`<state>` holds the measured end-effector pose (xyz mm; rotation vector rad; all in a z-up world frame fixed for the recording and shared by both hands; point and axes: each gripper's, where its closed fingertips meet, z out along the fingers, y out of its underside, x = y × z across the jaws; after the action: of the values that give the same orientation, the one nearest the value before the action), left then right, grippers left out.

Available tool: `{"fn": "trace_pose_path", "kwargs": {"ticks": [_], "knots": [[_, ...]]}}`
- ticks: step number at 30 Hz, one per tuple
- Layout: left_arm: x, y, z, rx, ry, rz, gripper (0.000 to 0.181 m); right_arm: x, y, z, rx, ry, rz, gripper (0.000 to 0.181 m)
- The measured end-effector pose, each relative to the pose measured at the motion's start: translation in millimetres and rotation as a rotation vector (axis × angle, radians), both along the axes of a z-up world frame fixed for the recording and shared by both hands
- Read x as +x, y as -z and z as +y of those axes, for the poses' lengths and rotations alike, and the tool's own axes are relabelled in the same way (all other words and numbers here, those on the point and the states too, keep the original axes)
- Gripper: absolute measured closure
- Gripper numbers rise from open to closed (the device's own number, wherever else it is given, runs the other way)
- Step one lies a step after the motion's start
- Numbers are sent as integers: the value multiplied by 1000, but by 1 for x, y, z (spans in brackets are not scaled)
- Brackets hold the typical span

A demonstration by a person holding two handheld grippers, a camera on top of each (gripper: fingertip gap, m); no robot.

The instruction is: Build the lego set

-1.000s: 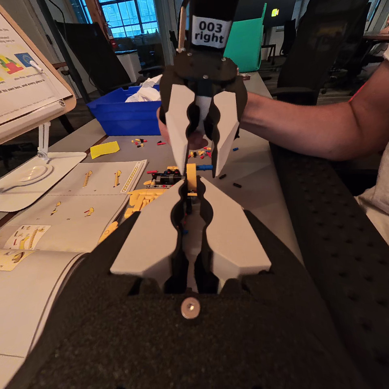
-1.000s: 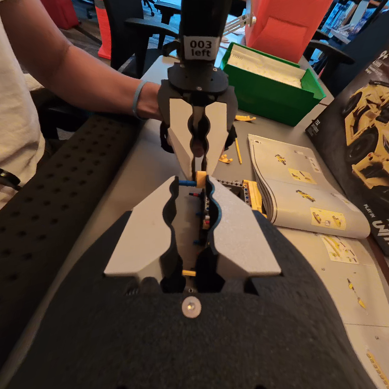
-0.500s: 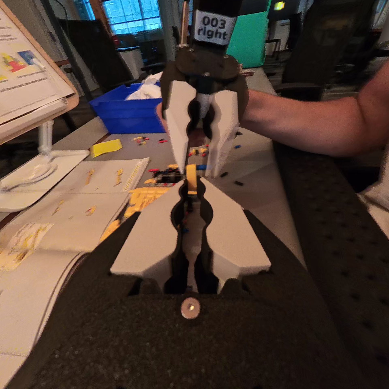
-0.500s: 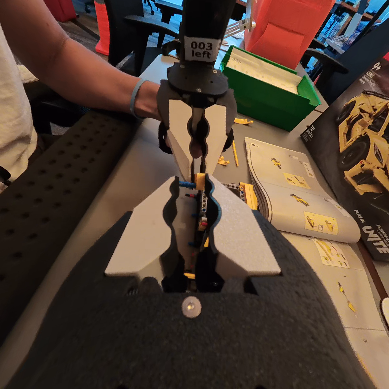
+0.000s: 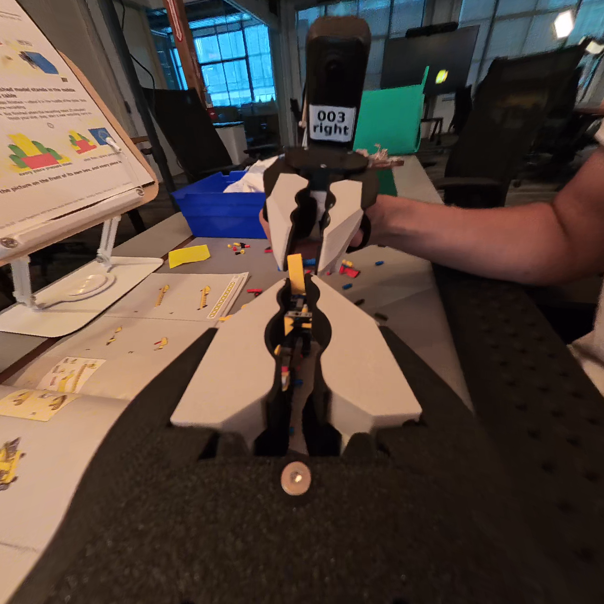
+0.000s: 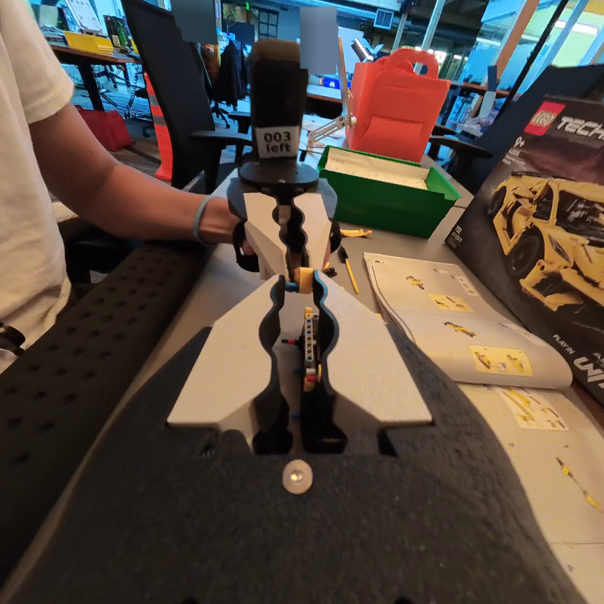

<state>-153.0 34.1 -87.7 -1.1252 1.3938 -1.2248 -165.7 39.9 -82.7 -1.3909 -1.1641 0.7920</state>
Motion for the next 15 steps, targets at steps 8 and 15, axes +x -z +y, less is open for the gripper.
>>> {"fn": "trace_pose_path", "kwargs": {"ticks": [8,15], "knots": [[9,35,19,382,-187,163,174,19,14,18,-286,96,21,150],[11,32,21,534,-239,136,174,14,33,16,-562,67,35,153]]}}
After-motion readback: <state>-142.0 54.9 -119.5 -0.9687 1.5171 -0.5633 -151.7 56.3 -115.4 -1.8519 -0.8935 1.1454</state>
